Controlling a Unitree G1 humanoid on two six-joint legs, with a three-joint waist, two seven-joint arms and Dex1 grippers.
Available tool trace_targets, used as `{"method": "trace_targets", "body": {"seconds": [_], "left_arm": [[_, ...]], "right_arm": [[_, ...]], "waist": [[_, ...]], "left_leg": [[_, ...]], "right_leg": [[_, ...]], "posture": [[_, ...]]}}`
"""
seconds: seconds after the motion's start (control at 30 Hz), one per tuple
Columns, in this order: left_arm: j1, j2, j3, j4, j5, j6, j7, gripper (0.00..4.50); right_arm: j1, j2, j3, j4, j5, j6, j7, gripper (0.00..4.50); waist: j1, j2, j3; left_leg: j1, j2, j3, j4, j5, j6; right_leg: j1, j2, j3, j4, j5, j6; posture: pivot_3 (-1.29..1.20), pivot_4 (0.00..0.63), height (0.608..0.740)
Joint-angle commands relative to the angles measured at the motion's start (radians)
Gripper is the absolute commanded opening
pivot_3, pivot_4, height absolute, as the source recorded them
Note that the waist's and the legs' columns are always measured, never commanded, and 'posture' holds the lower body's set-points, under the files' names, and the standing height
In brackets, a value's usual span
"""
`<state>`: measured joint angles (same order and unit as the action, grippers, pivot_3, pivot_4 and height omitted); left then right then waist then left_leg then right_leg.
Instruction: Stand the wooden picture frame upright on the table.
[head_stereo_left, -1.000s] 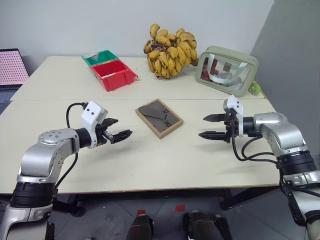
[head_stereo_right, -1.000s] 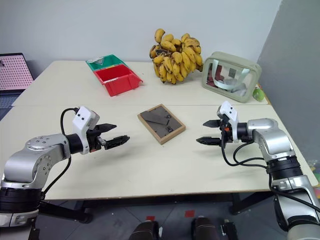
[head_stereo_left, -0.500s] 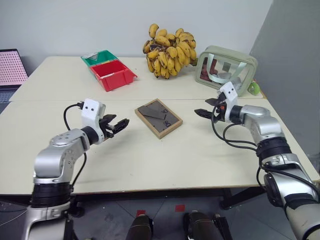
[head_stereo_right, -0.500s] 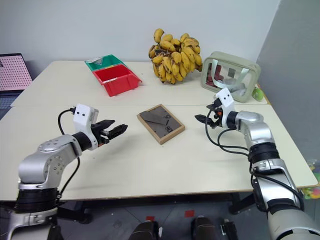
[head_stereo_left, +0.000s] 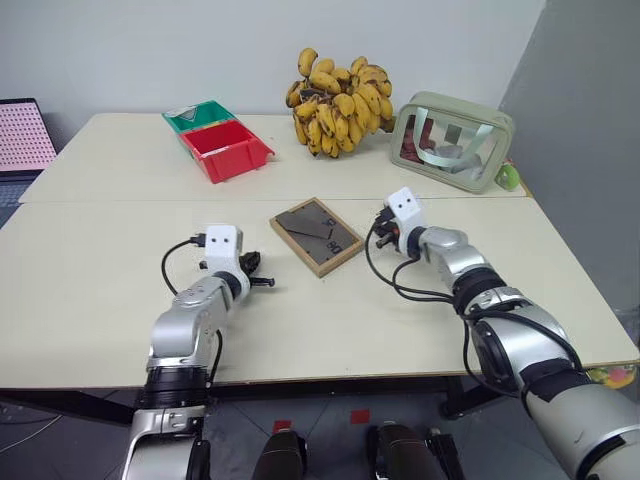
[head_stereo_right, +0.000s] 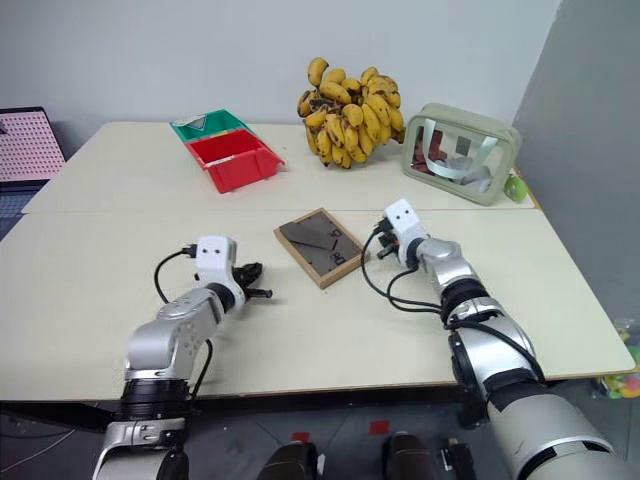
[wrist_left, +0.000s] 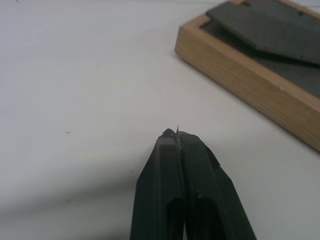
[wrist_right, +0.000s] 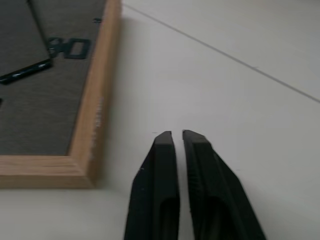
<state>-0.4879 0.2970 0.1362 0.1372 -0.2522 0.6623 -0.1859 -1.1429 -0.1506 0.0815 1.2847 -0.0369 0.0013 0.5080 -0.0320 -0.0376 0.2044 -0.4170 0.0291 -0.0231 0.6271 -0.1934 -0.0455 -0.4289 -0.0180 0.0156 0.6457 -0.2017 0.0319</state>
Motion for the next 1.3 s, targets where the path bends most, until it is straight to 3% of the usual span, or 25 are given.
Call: {"method": "trace_targets", "body": {"seconds": [0.03,0.23,0.4,0.53,0.73,0.9,1.03,1.13,1.17,1.3], "left_arm": [[-0.072,-0.037,-0.049,0.063,0.026,-0.05,-0.02,0.0],[-0.097,-0.042,-0.166,0.094,0.058,0.013,-0.112,0.0],[-0.027,0.015,-0.261,-0.029,0.079,0.089,-0.208,0.0],[0.056,0.12,-0.37,-0.284,0.041,0.235,-0.33,0.0],[0.13,0.251,-0.394,-0.518,-0.006,0.397,-0.425,0.0],[0.209,0.438,-0.366,-0.609,-0.044,0.463,-0.522,0.0],[0.225,0.56,-0.289,-0.536,-0.058,0.4,-0.596,0.0],[0.175,0.546,-0.213,-0.45,-0.115,0.366,-0.636,0.0],[0.148,0.521,-0.169,-0.417,-0.173,0.423,-0.656,0.0],[-0.006,0.371,0.085,-0.219,-0.419,0.815,-0.703,1.07]], "right_arm": [[-0.033,0.047,0.003,0.012,-0.028,-0.024,-0.001,0.02],[-0.017,0.093,-0.007,-0.018,-0.023,-0.037,0.106,0.02],[0.074,0.055,0.055,-0.15,-0.057,-0.047,0.23,0.02],[0.322,-0.028,0.159,-0.623,-0.054,0.103,0.383,0.02],[0.591,-0.183,0.215,-1.208,-0.01,0.43,0.475,0.02],[0.711,-0.31,0.187,-1.47,0.05,0.623,0.518,0.02],[0.734,-0.391,0.134,-1.374,-0.009,0.523,0.427,0.02],[0.699,-0.392,0.125,-1.265,-0.025,0.433,0.357,0.02],[0.683,-0.376,0.116,-1.229,-0.018,0.423,0.335,0.02],[0.633,-0.317,0.101,-1.115,-0.012,0.364,0.267,0.0]], "waist": [[0.001,0.0,0.0],[-0.006,0.0,0.0],[-0.009,0.001,-0.001],[-0.006,0.002,-0.003],[-0.001,0.007,-0.006],[-0.004,0.007,-0.006],[-0.01,0.007,-0.006],[-0.01,0.007,-0.006],[-0.01,0.007,-0.006],[-0.012,0.004,-0.005]], "left_leg": [[0.0,0.0,0.0,0.0,0.0,0.0],[0.002,0.0,0.0,0.0,0.0,0.0],[0.003,0.0,-0.001,0.0,0.0,0.0],[0.002,-0.001,-0.001,-0.001,0.0,0.0],[0.005,0.0,-0.002,-0.001,-0.001,0.0],[0.008,0.0,-0.002,-0.001,-0.002,-0.001],[0.01,0.0,-0.001,-0.001,-0.002,-0.001],[0.01,0.0,-0.001,0.0,-0.003,-0.002],[0.01,0.0,-0.001,0.0,-0.003,-0.004],[0.006,0.0,-0.002,0.002,-0.002,-0.001]], "right_leg": [[0.0,0.0,0.0,0.0,0.0,0.0],[0.002,0.0,0.0,0.0,0.0,0.001],[0.003,0.0,0.0,0.0,0.0,0.001],[0.004,0.0,0.0,-0.002,0.0,0.001],[0.005,0.0,-0.001,-0.001,-0.005,-0.002],[0.007,-0.001,-0.001,0.0,-0.008,-0.008],[0.007,-0.002,-0.001,-0.001,-0.008,-0.008],[0.006,-0.003,-0.002,-0.005,-0.008,-0.008],[0.006,-0.003,-0.002,-0.006,-0.008,-0.008],[0.006,-0.003,-0.005,-0.01,-0.008,-0.008]], "posture": [[0.0,0.15,0.74],[0.0,0.15,0.74],[0.0,0.15,0.74],[0.0,0.15,0.74],[0.0,0.15,0.74],[0.0,0.15,0.74],[0.0,0.15,0.74],[0.0,0.15,0.74],[0.0,0.15,0.74],[0.0,0.15,0.74]]}}
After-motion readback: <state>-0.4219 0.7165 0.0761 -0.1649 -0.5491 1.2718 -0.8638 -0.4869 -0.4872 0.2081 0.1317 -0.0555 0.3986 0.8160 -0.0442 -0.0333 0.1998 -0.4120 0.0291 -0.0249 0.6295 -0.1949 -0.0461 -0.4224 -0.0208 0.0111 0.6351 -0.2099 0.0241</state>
